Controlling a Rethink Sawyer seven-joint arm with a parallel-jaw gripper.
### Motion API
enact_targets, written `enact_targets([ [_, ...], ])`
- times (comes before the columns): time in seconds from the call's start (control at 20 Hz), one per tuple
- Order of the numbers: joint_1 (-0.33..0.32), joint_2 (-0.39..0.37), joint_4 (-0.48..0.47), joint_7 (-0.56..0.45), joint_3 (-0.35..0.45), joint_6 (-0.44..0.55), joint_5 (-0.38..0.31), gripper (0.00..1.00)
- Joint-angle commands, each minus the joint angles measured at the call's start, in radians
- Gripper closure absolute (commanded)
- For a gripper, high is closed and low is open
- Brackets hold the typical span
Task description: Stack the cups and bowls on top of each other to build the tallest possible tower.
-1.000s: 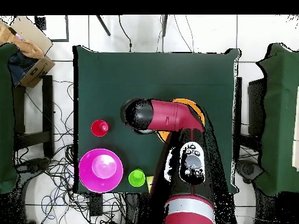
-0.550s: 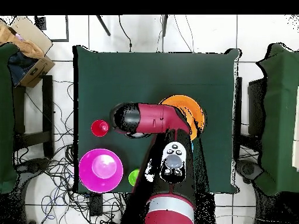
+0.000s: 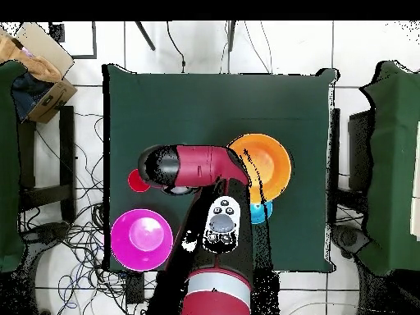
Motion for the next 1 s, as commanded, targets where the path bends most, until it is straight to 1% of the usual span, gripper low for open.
enact_targets([
  [0.05,-0.038,-0.008,-0.026,0.097,0.054,0.085,0.021,0.0],
  [0.25,-0.04,0.003,-0.036,0.09,0.057,0.091,0.011,0.0],
  [0.35,-0.042,0.001,-0.013,0.09,0.061,0.057,0.007,0.0],
  [0.55,-0.043,-0.006,0.003,0.082,0.068,0.038,0.001,0.0],
  [0.65,-0.036,-0.003,0.001,0.076,0.069,0.038,-0.008,0.0],
  [0.85,-0.026,0.016,-0.021,0.102,0.057,0.023,-0.01,0.0],
  [1.0,-0.06,0.051,-0.036,0.126,0.04,-0.068,-0.015,0.0],
])
